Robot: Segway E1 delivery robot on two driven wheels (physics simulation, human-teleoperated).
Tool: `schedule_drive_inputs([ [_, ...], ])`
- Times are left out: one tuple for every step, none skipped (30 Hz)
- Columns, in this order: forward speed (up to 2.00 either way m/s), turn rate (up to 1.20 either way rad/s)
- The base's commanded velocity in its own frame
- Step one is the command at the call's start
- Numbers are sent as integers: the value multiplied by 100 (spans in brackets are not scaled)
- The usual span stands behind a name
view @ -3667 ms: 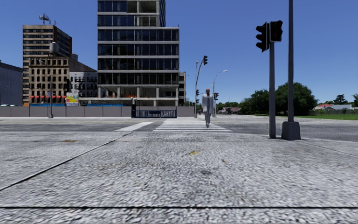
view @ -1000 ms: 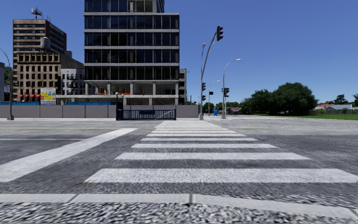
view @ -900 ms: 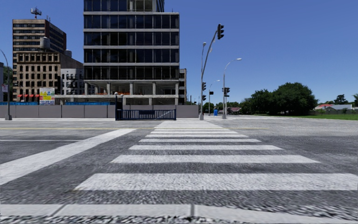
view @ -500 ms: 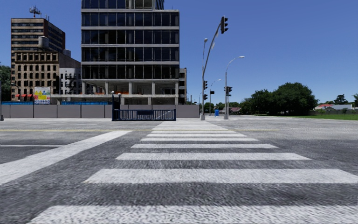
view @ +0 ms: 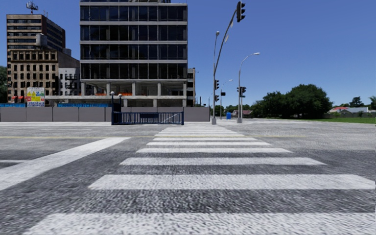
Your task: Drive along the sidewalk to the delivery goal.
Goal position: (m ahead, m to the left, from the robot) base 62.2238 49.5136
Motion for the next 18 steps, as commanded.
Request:
schedule_drive_inputs([
  [200, 0],
  [200, 0],
  [200, 0],
  [200, 0],
  [200, 0],
  [200, 0],
  [200, 0],
  [200, 0],
  [200, 0],
  [200, 0],
  [200, 0],
  [200, 0],
  [200, 0],
  [200, 0],
  [200, 0],
  [200, 0],
  [200, 0],
  [200, 0],
])
